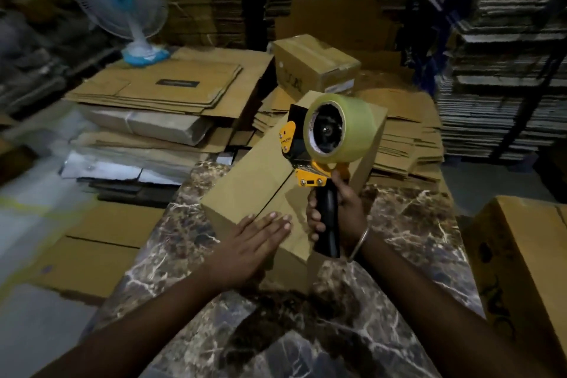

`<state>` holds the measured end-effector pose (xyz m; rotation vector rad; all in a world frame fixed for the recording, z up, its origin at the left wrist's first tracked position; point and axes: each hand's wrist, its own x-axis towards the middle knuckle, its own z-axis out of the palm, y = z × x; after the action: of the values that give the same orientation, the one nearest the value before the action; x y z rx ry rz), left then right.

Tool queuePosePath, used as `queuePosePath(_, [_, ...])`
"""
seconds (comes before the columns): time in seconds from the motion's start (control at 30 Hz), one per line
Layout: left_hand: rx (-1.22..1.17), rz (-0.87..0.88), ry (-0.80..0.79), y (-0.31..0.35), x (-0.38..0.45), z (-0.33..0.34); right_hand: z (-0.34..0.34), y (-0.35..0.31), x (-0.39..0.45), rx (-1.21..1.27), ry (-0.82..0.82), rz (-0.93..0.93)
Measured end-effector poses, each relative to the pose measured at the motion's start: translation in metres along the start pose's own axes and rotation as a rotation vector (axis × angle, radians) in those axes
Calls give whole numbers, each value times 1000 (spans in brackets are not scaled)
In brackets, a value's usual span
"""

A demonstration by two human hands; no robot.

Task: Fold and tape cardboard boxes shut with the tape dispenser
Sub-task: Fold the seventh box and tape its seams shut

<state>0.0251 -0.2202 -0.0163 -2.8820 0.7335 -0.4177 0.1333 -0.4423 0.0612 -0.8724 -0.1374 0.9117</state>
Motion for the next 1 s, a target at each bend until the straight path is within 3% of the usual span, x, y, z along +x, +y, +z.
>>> queuePosePath(0.1, [-206, -259, 47, 27, -5, 9, 5, 2, 9, 1, 18, 43])
queuePosePath(0.2, [-693, -564, 308, 55, 1, 13, 5, 6, 14, -14, 25, 56])
queuePosePath(0.27, [-857, -762, 488, 76, 8, 16, 4, 9, 16, -11, 24, 63])
queuePosePath(0.4, [-1049, -1044, 611, 112, 35, 10, 3, 10, 20, -5, -28, 58])
queuePosePath(0.6, [-1180, -1291, 816, 125, 70, 1, 2, 10, 20, 9, -48, 45])
queuePosePath(0.87, [-1157, -1572, 742, 130, 86, -3, 9, 9, 19, -83, 47, 78])
queuePosePath(1.0, [-1142, -1585, 669, 128, 84, -5, 14, 8, 18, -113, 66, 154])
